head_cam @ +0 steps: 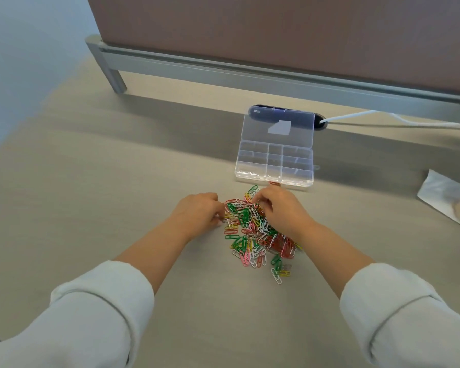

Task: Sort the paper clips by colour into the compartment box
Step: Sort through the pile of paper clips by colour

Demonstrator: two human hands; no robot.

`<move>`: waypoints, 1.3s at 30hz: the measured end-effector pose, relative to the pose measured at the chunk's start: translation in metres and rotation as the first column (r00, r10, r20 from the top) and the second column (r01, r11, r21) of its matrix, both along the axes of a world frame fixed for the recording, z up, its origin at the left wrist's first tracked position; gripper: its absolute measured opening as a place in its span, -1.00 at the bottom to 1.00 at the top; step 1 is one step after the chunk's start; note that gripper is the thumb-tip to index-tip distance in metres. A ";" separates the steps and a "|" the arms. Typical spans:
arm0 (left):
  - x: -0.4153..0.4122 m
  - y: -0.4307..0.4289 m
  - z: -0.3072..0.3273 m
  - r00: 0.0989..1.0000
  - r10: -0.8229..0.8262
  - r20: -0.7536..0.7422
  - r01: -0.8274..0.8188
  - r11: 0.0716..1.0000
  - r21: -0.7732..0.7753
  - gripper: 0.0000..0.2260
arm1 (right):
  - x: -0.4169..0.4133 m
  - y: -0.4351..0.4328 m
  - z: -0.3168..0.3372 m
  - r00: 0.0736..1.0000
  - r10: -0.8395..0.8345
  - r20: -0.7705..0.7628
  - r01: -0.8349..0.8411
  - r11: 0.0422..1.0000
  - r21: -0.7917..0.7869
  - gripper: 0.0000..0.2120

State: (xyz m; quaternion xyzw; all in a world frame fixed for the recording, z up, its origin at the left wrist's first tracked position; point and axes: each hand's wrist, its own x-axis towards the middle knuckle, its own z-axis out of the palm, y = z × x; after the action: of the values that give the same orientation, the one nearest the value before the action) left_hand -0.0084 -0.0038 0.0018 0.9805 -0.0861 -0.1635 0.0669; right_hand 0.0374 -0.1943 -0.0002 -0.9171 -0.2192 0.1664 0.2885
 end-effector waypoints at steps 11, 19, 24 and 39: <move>-0.009 0.004 -0.005 0.996 -0.024 0.091 0.032 0.995 -0.090 -0.84 | -0.019 0.009 -0.009 0.998 -0.060 -0.018 0.058 0.995 -0.075 -0.78; -0.012 0.005 -0.009 0.993 -0.019 0.120 0.029 0.996 -0.080 -0.68 | -0.032 0.008 -0.013 0.992 -0.018 0.123 0.029 0.996 -0.088 -0.86; -0.004 0.012 -0.013 0.993 -0.057 0.099 0.067 0.992 -0.105 -0.71 | -0.034 0.006 -0.012 0.990 -0.026 0.136 0.040 0.994 -0.101 -0.84; -0.011 0.009 -0.036 0.897 -0.119 0.426 0.219 0.956 -0.194 -0.81 | -0.031 -0.001 -0.036 0.966 0.010 0.260 -0.016 1.000 0.020 -0.88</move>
State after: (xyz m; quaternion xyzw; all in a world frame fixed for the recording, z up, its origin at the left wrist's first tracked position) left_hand -0.0190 0.0049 -0.0347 0.9664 -0.2025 0.0518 0.1495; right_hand 0.0062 -0.1955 -0.0363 -0.9263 -0.2630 0.0443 0.2660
